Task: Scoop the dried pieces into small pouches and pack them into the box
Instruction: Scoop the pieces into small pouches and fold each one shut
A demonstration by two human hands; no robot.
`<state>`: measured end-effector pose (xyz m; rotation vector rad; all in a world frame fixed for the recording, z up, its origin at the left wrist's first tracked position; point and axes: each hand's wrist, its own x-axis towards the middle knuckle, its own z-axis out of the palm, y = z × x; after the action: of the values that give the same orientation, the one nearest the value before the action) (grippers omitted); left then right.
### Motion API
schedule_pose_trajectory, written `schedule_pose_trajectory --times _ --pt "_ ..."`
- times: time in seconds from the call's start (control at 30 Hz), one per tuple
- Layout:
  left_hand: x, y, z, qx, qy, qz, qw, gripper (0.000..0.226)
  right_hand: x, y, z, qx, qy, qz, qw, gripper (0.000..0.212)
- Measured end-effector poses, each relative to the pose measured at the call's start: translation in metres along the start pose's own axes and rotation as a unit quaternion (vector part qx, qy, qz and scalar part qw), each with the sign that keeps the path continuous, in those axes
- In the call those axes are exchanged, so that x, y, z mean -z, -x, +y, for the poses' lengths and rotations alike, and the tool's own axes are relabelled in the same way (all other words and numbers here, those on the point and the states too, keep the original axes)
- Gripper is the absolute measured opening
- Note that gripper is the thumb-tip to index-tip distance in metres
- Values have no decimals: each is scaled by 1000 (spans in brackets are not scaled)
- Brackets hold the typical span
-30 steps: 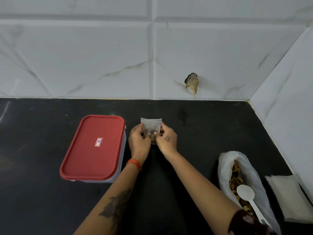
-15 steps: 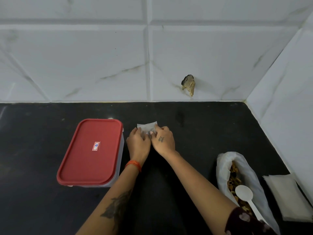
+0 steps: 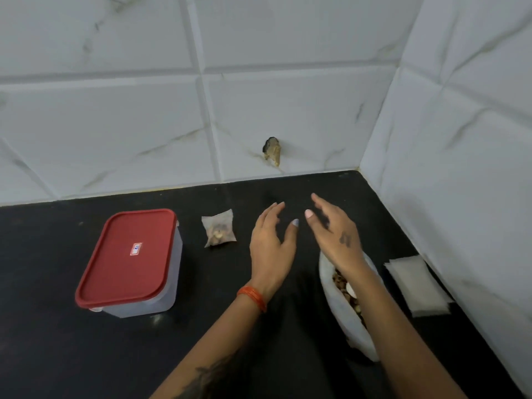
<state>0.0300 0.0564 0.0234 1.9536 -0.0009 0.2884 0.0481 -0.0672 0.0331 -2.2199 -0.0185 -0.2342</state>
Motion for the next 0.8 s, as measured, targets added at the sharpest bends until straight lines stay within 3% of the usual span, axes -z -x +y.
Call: schedule_pose_trajectory --times 0.27,0.47,0.53,0.8 --pt "-77 47 37 -19 39 -121 992 42 89 57 64 -94 -15 114 989 46" --pt "-132 79 46 77 63 -251 963 45 112 91 125 -174 31 173 969 41" --pt "-147 83 45 107 60 -289 950 46 112 98 137 -187 70 159 967 41" --pt "-178 89 47 175 46 -352 918 17 112 108 162 -194 142 36 970 48"
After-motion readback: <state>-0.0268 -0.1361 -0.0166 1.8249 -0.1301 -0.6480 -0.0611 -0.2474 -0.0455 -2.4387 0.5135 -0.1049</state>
